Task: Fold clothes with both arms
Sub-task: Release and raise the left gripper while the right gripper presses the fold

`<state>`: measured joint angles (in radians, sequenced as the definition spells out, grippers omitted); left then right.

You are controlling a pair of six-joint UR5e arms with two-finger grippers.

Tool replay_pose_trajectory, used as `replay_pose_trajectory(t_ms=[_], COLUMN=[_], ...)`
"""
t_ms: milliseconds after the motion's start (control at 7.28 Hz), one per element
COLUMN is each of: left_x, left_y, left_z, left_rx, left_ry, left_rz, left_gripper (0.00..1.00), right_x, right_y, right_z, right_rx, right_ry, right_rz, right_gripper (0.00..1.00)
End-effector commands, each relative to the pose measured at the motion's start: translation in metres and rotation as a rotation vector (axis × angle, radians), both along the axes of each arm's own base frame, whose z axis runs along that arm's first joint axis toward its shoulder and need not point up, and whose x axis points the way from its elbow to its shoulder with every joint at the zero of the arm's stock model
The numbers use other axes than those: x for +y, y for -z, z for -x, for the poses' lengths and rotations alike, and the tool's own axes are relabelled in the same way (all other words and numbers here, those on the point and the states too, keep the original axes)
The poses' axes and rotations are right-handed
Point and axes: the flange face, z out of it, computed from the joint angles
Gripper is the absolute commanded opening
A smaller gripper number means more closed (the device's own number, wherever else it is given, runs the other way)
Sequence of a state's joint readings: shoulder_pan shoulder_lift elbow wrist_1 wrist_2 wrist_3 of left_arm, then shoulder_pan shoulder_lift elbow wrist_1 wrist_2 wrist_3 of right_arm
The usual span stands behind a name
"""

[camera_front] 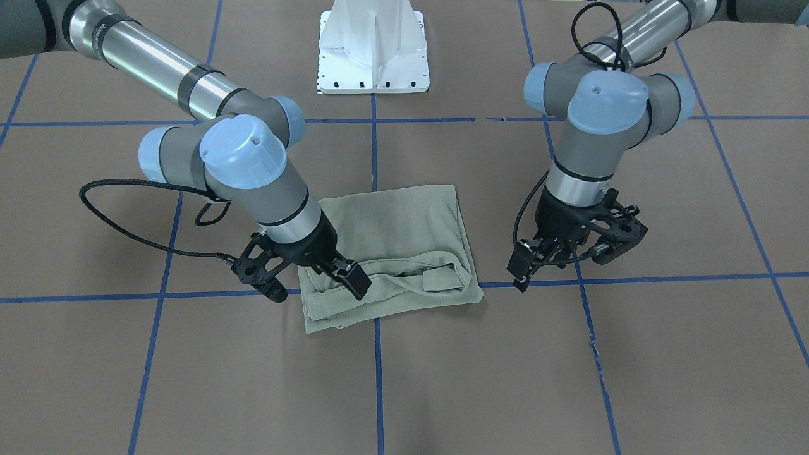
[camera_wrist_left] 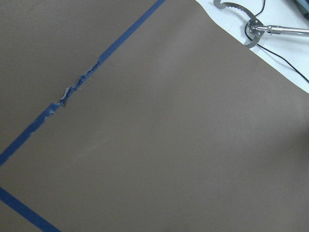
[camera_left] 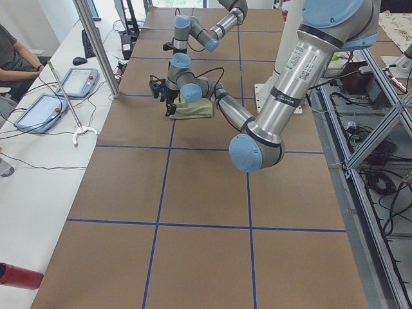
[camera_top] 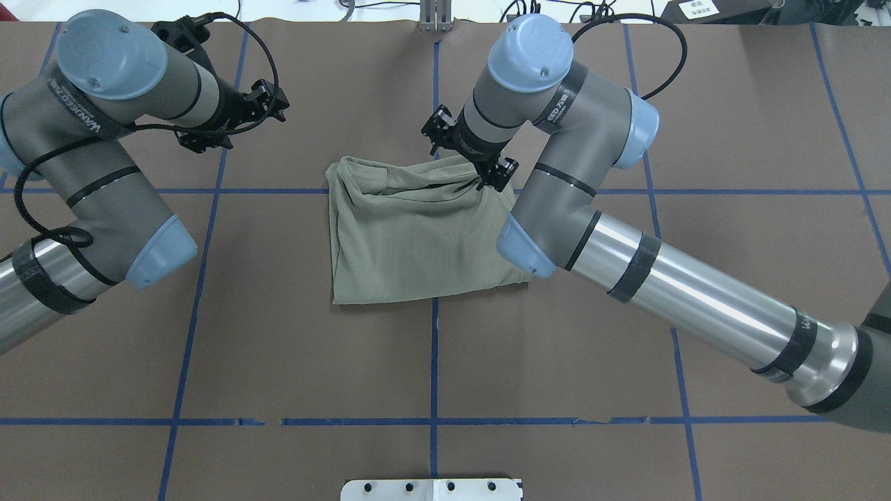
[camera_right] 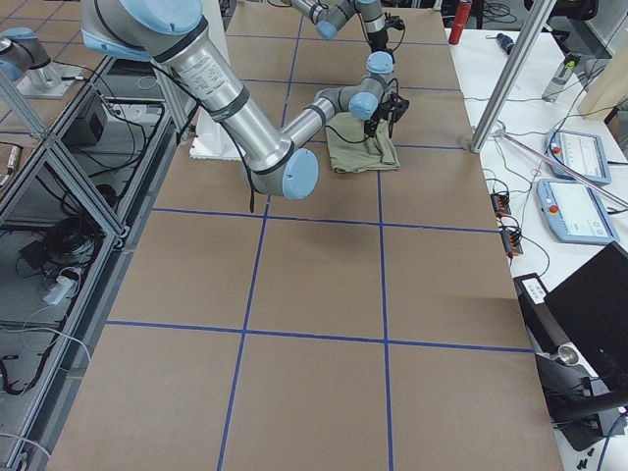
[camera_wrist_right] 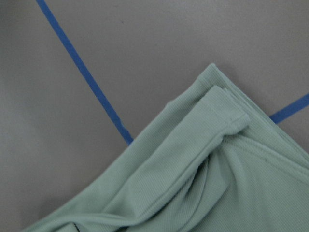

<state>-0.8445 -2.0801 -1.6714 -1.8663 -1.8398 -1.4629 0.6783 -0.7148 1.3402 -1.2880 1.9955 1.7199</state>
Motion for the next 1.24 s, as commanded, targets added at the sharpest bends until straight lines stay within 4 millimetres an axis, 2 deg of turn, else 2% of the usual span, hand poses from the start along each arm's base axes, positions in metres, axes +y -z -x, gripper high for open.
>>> replay_pose_trajectory(t_ms=[0, 137, 412, 549, 687, 962, 1099], left_x=[0.001, 0.000, -0.001, -0.005, -0.006, -0.009, -0.008], left_y=[-0.001, -0.001, 0.000, -0.003, -0.007, -0.007, -0.003], left_z=[0.005, 0.007, 0.009, 0.016, 0.019, 0.025, 0.028], left_rx=[-0.001, -0.002, 0.000, -0.004, -0.012, -0.019, -0.010], left_ry=[-0.004, -0.002, 0.002, 0.014, 0.012, 0.014, 0.011], left_rz=[-0.006, -0.007, -0.008, -0.005, -0.008, -0.016, -0.021], left_gripper=[1.00, 1.00, 1.00, 1.00, 1.00, 1.00, 1.00], right_x=[0.052, 0.056, 0.039, 0.028, 0.013, -0.016, -0.040], right_y=[0.017, 0.013, 0.018, 0.011, 0.003, 0.000, -0.009], right_z=[0.057, 0.068, 0.093, 0.102, 0.110, 0.113, 0.114], right_rx=[0.172, 0.217, 0.261, 0.252, 0.233, 0.283, 0.253], right_ry=[0.155, 0.230, 0.301, 0.295, 0.279, 0.288, 0.235], right_rz=[-0.196, -0.287, -0.345, -0.396, -0.414, -0.446, -0.504], right_gripper=[1.00, 1.00, 1.00, 1.00, 1.00, 1.00, 1.00])
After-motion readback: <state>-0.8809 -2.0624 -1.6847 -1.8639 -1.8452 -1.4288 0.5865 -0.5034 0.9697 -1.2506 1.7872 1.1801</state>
